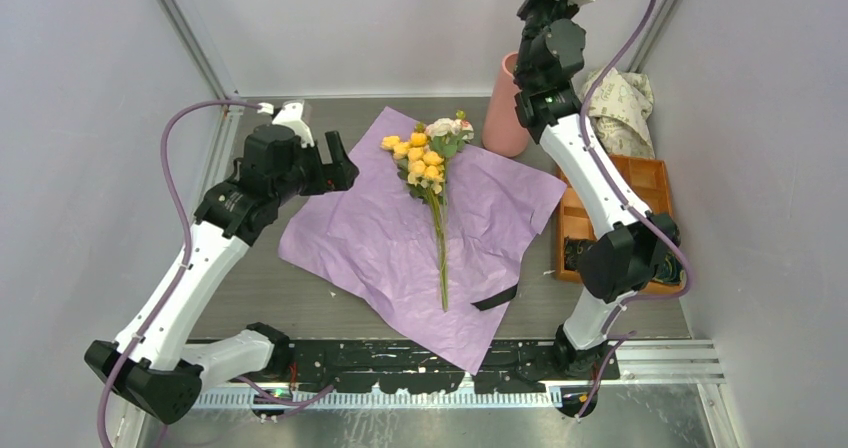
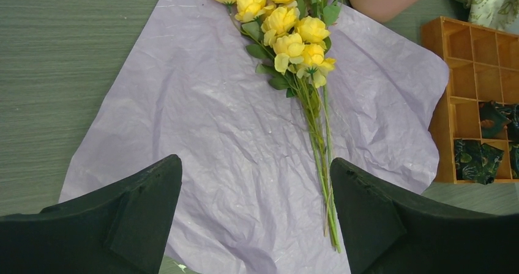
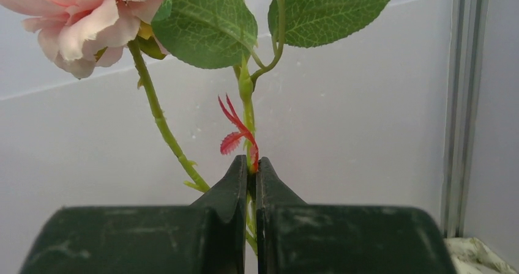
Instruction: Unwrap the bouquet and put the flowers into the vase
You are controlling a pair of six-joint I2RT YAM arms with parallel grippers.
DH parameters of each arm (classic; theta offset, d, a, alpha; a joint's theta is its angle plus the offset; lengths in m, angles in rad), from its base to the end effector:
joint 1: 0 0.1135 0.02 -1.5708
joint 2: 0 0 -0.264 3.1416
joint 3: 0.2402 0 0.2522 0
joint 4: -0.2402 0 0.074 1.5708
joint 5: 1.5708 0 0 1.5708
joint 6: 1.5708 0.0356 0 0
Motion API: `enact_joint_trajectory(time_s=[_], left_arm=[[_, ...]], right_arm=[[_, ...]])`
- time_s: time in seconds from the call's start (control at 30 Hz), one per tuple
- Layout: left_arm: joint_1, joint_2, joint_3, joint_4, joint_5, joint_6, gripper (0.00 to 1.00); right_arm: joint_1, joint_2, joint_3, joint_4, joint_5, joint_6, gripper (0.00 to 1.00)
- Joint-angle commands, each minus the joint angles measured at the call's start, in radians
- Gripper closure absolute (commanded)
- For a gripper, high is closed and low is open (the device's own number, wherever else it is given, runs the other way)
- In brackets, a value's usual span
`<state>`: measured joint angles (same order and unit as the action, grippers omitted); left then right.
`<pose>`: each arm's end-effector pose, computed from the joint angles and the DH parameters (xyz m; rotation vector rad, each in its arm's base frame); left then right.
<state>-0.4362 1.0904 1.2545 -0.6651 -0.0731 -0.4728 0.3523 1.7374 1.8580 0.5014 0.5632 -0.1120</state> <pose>0.2059 -0.0931 0.3942 -0.0841 2.1043 -0.4785 0.3673 0.1148 0.5235 0.2927 1.0144 -0.0495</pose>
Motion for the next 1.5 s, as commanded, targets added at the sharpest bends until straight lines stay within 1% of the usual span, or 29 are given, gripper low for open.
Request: enact_joint_trajectory(time_s=[0.0, 0.1, 0.23, 0.3, 0.37, 0.47, 0.53, 0.6, 0.67, 0.77, 0.83, 0.97, 1.07, 1.13, 1.3, 1.47], left_arm=[[0.004, 0.009, 0.024, 0.073, 0.024, -0.016, 0.10], [0.004, 0.017, 0.020, 0.074, 0.029, -0.016, 0.10], [0.004, 0.021, 0.011, 0.082, 0.025, -0.016, 0.10], [0.004, 0.026, 0.004, 0.090, 0.027, -0.018, 0.10], [0.004, 0.036, -0.001, 0.097, 0.034, -0.021, 0.10], [0.004, 0.058, -0.004, 0.103, 0.047, -0.026, 0.10], [0.004, 0.072, -0.004, 0.109, 0.060, -0.030, 0.10], [0.004, 0.086, -0.006, 0.118, 0.068, -0.034, 0.10], [0.004, 0.101, -0.006, 0.127, 0.083, -0.040, 0.10], [0.004, 0.119, -0.009, 0.140, 0.111, -0.047, 0.10], [0.004, 0.131, -0.010, 0.147, 0.122, -0.051, 0.10], [0.004, 0.160, -0.004, 0.163, 0.145, -0.058, 0.10], [0.004, 0.202, 0.014, 0.172, 0.177, -0.066, 0.10], [0.004, 0.236, 0.032, 0.182, 0.206, -0.077, 0.10], [0.004, 0.352, 0.084, 0.191, 0.259, -0.094, 0.12], [0.004, 0.481, 0.152, 0.187, 0.303, -0.111, 0.15]], right_arm=[[-0.007, -0.073, -0.082, 0.062, 0.054, 0.045, 0.99], [-0.014, -0.076, -0.157, 0.061, 0.075, 0.064, 0.99], [-0.026, -0.067, -0.205, 0.036, 0.087, 0.104, 0.99], [-0.031, -0.060, -0.224, 0.024, 0.094, 0.110, 0.94], [-0.034, -0.048, -0.230, 0.005, 0.099, 0.110, 0.87], [-0.039, -0.039, -0.245, -0.021, 0.112, 0.144, 0.83], [-0.040, -0.039, -0.261, -0.029, 0.113, 0.155, 0.76], [-0.041, -0.041, -0.272, -0.037, 0.113, 0.162, 0.60], [-0.042, -0.041, -0.275, -0.052, 0.113, 0.166, 0.46], [-0.045, -0.035, -0.260, -0.110, 0.120, 0.180, 0.33], [-0.044, -0.038, -0.252, -0.152, 0.128, 0.199, 0.29], [-0.044, -0.090, -0.281, -0.188, 0.120, 0.242, 0.22], [-0.044, -0.145, -0.283, -0.256, 0.119, 0.280, 0.19], [-0.044, -0.192, -0.299, -0.297, 0.103, 0.303, 0.15], [-0.044, -0.331, -0.365, -0.331, 0.048, 0.344, 0.11], [-0.045, -0.421, -0.383, -0.400, 0.012, 0.371, 0.09]])
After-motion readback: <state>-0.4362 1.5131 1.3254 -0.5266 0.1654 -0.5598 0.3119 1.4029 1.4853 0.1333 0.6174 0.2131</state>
